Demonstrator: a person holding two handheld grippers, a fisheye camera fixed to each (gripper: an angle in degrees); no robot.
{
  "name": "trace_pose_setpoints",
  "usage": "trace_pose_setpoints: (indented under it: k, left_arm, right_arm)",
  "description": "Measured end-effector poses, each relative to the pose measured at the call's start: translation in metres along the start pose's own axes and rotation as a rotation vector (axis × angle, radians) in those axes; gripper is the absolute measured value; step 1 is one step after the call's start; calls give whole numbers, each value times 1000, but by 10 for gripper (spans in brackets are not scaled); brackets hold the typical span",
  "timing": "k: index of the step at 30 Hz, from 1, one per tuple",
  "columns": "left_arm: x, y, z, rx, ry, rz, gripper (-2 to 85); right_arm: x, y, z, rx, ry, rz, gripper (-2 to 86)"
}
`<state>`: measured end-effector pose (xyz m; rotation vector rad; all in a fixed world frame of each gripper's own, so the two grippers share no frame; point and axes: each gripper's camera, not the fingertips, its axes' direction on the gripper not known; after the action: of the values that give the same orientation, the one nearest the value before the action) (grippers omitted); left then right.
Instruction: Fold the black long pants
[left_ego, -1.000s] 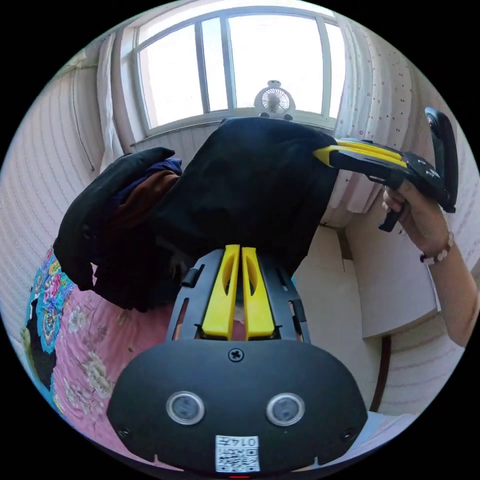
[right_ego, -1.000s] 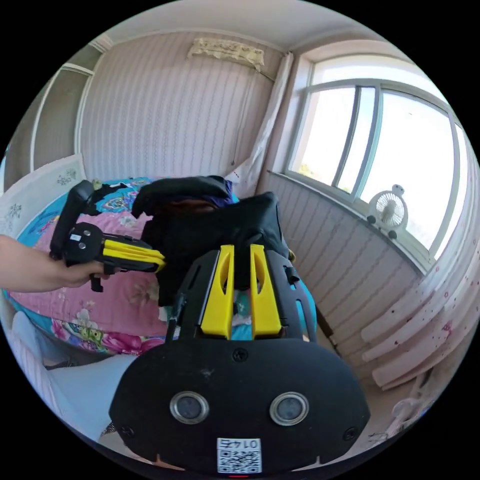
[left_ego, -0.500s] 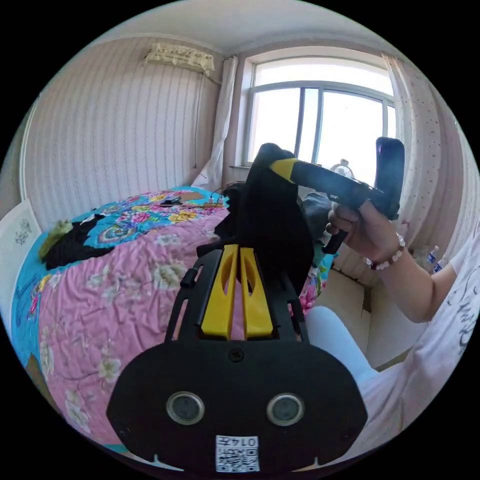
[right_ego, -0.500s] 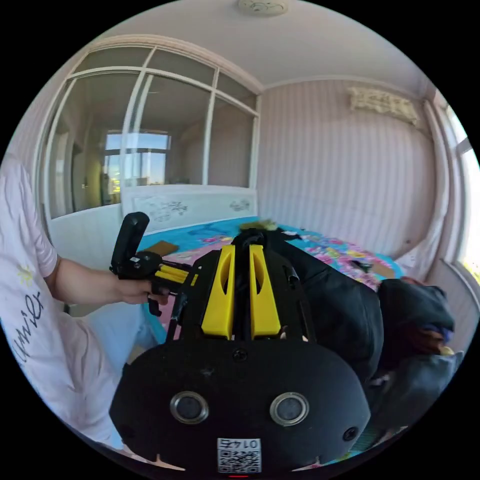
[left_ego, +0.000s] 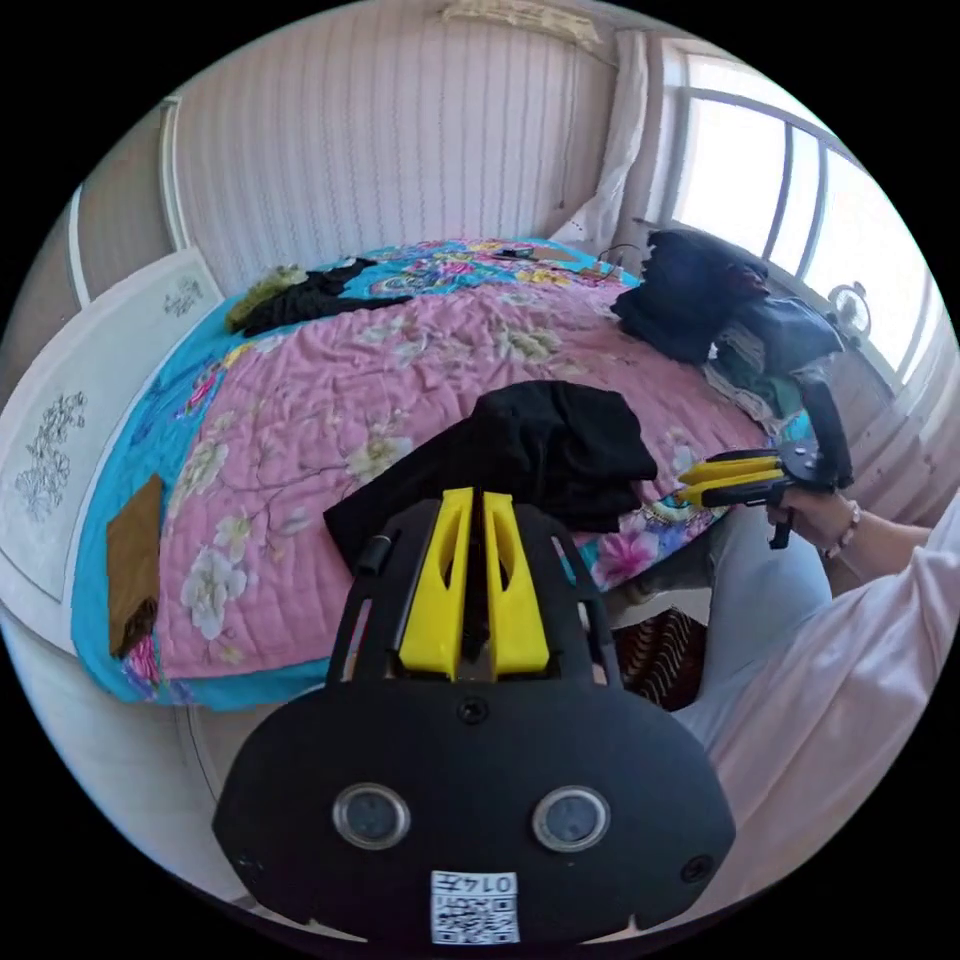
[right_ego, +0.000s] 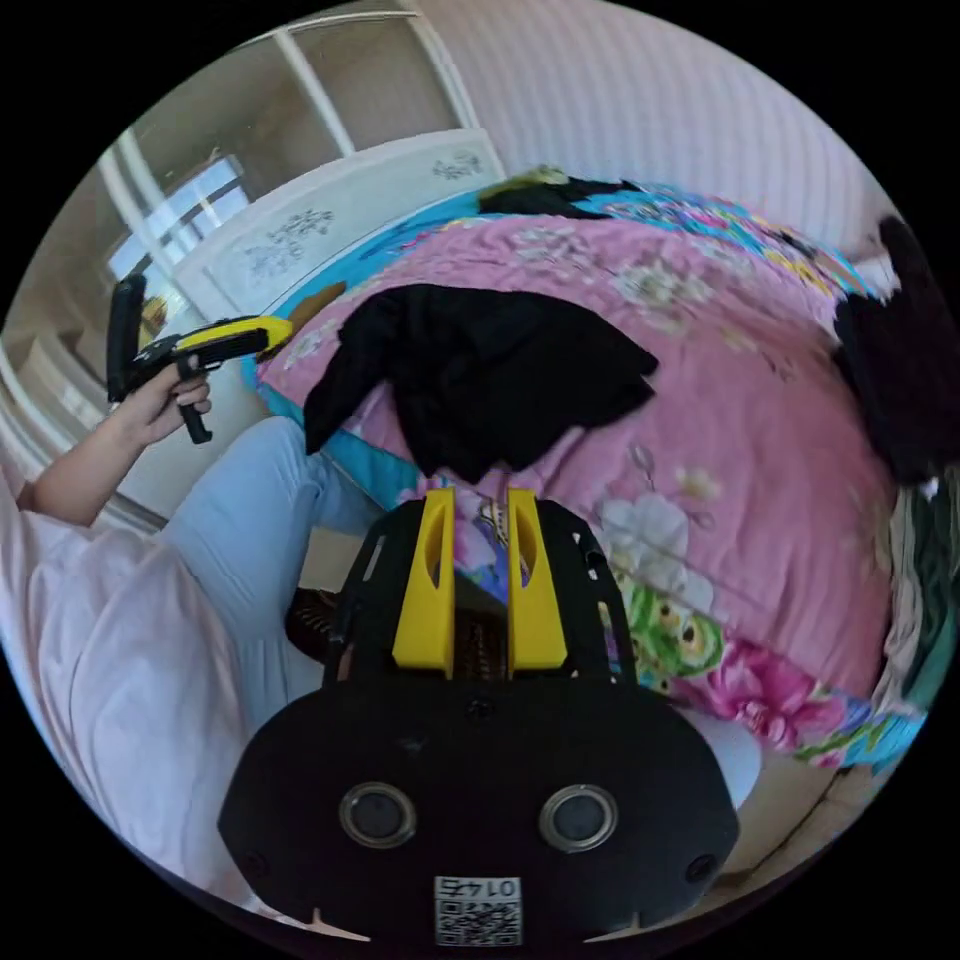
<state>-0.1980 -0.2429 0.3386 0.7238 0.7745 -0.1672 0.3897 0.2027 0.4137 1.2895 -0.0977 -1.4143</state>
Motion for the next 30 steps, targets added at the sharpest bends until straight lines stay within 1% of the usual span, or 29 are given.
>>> trace_pose_setpoints:
  k: [3,5,8,10,12,13,14,15,17,18,19,20,23,25,27,28,30]
  left_arm:
    - [20,-38,6,41,72,129,49]
    - [31,-65,14,65,119,191,53]
    - [54,-110,46,42,173,308,65]
    - [69,-133,80,-33,211,363,78]
    - [89,-151,135,-205,232,397,89]
    - [93,-152,149,-260,219,414,88]
    - [102,-147,177,-387,160,460,87]
    - [104,-138,195,-453,135,466,84]
    - [98,-129,190,-372,157,393,65]
    - [95,-126,185,-360,195,342,26]
    - [94,-124,181,-358,201,322,6]
    - [93,-120,170,-342,193,310,0]
    - [100,-100,131,-264,230,365,-8]
    - [106,-85,108,-228,240,397,-9]
    - [109,-64,82,-188,247,395,-10]
    - [110,-60,77,-183,247,396,-10]
    - [111,-42,61,-153,231,399,-10]
  right_arm:
    - [34,14,4,16,-14,100,81]
    - [47,17,4,38,-18,123,81]
    - [63,20,7,77,-33,150,81]
    - [72,20,10,86,-69,159,81]
    - [81,23,12,96,-102,169,81]
    - [83,25,12,99,-102,173,80]
    - [89,29,13,105,-97,182,79]
    - [97,35,14,111,-96,201,77]
    - [113,45,14,124,-116,242,73]
    - [124,52,14,135,-126,267,71]
    - [130,56,14,140,-132,275,71]
    - [140,61,14,152,-146,293,70]
    - [168,71,15,208,-219,359,73]
    - [188,78,21,235,-281,457,84]
    - [217,97,34,259,-398,646,107]
    - [224,103,37,271,-430,691,110]
    - [245,127,50,287,-587,815,115]
